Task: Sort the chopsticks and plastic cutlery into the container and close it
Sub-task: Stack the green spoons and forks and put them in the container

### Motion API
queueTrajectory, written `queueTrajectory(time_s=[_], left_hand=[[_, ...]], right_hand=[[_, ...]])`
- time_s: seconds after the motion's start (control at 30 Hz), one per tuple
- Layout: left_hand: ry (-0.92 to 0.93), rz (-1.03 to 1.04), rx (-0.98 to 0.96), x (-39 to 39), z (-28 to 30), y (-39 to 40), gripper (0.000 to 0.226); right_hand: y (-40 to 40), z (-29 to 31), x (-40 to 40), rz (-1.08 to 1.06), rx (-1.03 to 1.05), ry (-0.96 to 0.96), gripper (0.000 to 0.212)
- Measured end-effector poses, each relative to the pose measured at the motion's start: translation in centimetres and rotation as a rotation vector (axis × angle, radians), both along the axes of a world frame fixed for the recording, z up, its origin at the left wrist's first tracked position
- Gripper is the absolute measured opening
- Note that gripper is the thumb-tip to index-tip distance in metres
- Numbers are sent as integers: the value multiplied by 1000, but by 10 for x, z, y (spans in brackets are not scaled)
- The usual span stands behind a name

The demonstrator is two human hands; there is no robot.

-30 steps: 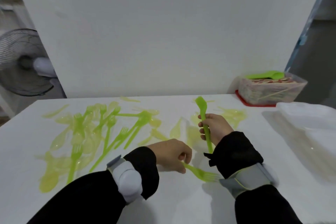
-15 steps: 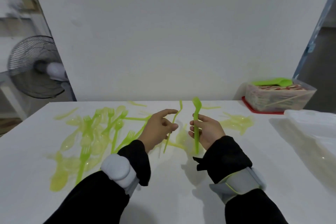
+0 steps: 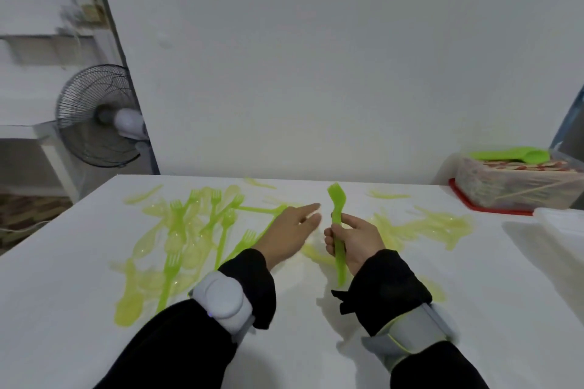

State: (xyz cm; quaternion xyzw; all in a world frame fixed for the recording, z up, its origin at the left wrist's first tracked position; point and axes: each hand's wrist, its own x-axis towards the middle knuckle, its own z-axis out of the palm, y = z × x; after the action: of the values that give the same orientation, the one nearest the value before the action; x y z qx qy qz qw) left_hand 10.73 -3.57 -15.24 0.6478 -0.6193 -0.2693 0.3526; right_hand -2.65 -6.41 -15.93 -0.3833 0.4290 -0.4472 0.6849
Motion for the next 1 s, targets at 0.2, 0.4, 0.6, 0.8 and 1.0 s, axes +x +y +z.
queueTrajectory(time_s=[0.2, 0.4, 0.6, 0.8, 1.0], left_hand=[[-884, 256, 274, 52, -26, -12, 45], [-882, 290, 137, 44, -42, -10, 38], [-70, 347, -44, 28, -22, -1, 38], [328, 225, -154, -9, -4, 4, 29], [233, 286, -148, -32, -3, 6, 28]], right_hand=[[-3, -5, 4, 19, 0, 6, 36], [-2, -10, 11, 27, 29, 6, 38], [-4, -12, 13, -18, 117, -75, 35], [-1, -5, 23, 2, 188, -219, 17], [4, -5, 22, 32, 148, -280, 21]])
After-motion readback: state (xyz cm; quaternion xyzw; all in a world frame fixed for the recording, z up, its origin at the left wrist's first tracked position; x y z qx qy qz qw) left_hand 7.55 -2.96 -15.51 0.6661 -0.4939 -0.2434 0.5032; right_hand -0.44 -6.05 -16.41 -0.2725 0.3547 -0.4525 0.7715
